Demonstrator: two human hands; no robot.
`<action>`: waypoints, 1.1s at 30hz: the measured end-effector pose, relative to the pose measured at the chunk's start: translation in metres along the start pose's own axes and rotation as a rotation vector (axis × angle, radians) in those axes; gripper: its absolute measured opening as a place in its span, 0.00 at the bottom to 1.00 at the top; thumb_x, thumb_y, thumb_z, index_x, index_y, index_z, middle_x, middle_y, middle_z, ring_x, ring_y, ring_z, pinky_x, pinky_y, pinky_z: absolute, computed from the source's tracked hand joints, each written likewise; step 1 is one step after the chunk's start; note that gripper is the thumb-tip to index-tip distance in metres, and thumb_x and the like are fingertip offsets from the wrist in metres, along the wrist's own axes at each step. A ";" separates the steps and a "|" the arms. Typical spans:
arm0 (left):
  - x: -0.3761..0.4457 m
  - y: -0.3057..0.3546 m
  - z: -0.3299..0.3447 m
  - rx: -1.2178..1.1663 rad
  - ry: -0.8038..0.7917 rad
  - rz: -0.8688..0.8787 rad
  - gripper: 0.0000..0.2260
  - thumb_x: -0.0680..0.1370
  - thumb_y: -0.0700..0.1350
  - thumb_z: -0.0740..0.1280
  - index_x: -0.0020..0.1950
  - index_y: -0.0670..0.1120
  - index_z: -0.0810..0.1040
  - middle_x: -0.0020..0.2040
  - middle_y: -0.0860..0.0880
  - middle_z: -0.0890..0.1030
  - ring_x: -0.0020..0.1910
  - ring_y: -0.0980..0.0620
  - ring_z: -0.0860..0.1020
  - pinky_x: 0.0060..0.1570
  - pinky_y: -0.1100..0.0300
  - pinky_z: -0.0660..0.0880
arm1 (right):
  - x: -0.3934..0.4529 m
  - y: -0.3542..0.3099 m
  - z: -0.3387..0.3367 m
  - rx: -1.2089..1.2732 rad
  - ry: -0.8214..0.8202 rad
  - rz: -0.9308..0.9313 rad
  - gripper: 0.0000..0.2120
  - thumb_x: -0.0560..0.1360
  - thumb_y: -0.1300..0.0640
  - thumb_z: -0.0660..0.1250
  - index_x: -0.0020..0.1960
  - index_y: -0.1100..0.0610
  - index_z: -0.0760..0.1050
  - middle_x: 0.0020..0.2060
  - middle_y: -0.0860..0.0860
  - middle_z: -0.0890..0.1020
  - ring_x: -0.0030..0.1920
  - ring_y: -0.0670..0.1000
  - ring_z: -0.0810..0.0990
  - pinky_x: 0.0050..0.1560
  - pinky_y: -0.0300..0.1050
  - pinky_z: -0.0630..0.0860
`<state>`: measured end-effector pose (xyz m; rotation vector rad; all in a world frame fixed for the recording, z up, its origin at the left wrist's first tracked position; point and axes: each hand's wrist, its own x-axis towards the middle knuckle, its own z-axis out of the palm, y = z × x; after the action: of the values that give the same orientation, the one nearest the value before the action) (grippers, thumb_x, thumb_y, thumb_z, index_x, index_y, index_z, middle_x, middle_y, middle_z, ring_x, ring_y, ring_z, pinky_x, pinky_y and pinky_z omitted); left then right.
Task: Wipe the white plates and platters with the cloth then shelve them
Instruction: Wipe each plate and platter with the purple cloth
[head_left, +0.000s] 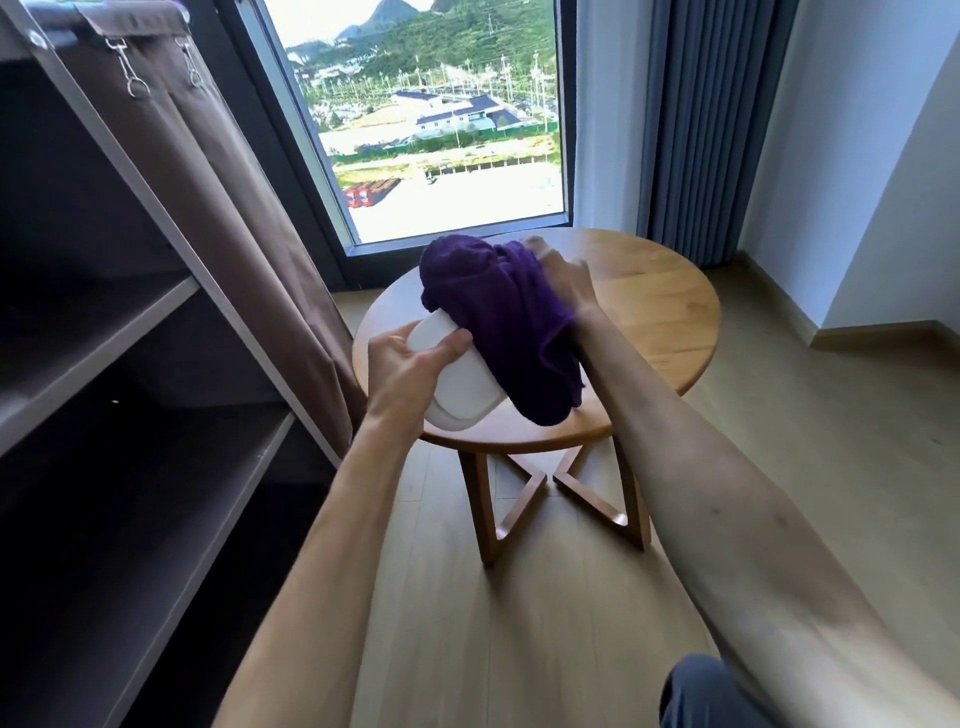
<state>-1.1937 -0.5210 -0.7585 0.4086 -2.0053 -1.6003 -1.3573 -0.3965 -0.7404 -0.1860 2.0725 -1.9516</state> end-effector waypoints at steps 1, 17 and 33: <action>-0.002 -0.004 0.005 -0.033 0.033 -0.031 0.09 0.72 0.47 0.79 0.48 0.48 0.82 0.43 0.48 0.85 0.44 0.44 0.85 0.37 0.54 0.82 | 0.003 0.004 -0.002 0.001 0.005 0.002 0.27 0.77 0.37 0.64 0.56 0.62 0.76 0.49 0.55 0.79 0.47 0.55 0.77 0.59 0.54 0.75; 0.004 0.013 0.038 0.256 0.140 0.069 0.10 0.76 0.47 0.73 0.36 0.51 0.79 0.30 0.52 0.79 0.32 0.49 0.80 0.32 0.58 0.74 | -0.031 0.030 0.023 -0.255 0.000 -0.653 0.35 0.76 0.33 0.57 0.80 0.42 0.58 0.73 0.53 0.70 0.72 0.55 0.68 0.74 0.60 0.63; -0.010 -0.007 0.018 -0.245 0.299 0.007 0.08 0.74 0.46 0.78 0.49 0.54 0.81 0.47 0.50 0.83 0.50 0.45 0.83 0.42 0.54 0.84 | -0.023 0.014 0.001 0.457 -0.166 -0.095 0.32 0.75 0.38 0.70 0.65 0.63 0.77 0.59 0.63 0.82 0.56 0.62 0.81 0.63 0.58 0.77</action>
<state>-1.1969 -0.5031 -0.7701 0.5108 -1.5673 -1.6471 -1.3339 -0.3901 -0.7518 -0.3371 1.4942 -2.3167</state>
